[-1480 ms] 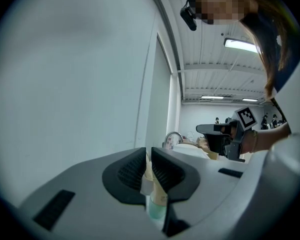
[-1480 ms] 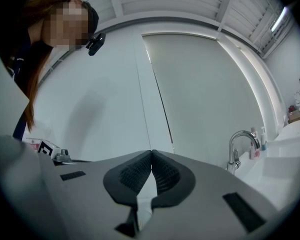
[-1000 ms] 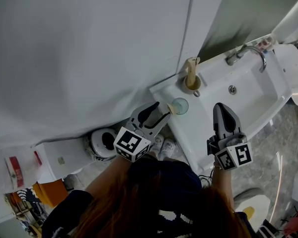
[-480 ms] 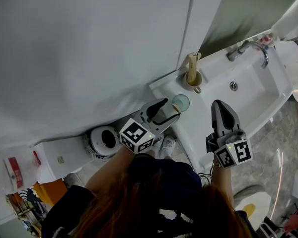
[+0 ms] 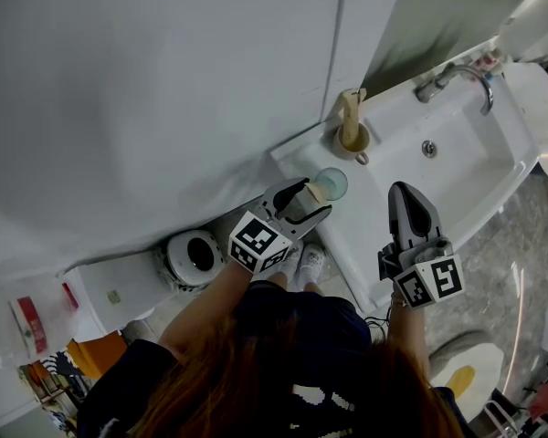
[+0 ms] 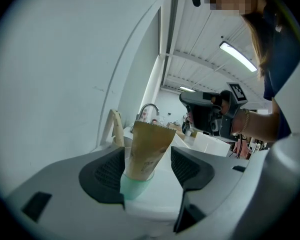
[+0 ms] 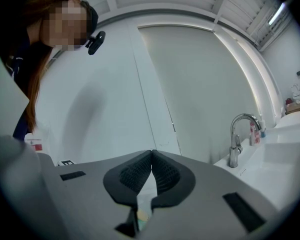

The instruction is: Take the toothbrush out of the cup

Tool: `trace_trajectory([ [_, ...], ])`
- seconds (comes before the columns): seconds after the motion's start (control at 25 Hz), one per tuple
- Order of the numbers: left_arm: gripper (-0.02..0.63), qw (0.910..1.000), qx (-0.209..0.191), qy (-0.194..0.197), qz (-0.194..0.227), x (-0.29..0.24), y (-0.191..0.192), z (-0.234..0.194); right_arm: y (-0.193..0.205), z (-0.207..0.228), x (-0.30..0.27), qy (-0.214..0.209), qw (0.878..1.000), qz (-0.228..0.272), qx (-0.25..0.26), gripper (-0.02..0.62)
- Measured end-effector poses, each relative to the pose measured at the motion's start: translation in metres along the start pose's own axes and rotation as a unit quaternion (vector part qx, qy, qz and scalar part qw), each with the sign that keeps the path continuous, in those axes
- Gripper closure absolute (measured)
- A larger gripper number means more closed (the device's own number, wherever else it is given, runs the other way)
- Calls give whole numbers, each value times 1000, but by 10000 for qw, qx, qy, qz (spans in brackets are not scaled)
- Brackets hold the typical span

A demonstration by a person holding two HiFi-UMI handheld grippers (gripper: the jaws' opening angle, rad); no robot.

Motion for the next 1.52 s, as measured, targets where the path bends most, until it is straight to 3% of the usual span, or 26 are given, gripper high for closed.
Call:
trace_trajectory([
  [0.2,331,9997,-205,-52,103,-15,-3,-5,2,1,3,90,10000,11,4,580],
  [0.4,408,9979,-329,-235,500,-10,-26,-11,0,0,10,194,9998,71,17,580],
  [0.56,434,9969,-526,-293,514,-5,-44,-15,-3,-1,16,261,9995,148,37,580],
  [0.76,494,9953,-301,-414,827,12,-70,-24,-8,-6,20,285,9993,238,82,580],
  [1.16,505,9910,-553,-691,1005,53,-121,-28,-18,-23,32,271,9987,387,178,580],
  [1.52,506,9864,-705,-1053,1042,88,-137,-37,-25,-29,37,438,9966,536,454,580],
])
Point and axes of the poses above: the fingertips, and each gripper's own axes: x backward along the fingers, z to its right, y out of its underside, the point moved 6 cm from there along x, backward along the fingers, and after that the axes turned 14 degrees about -x, right-handed, at the moved point
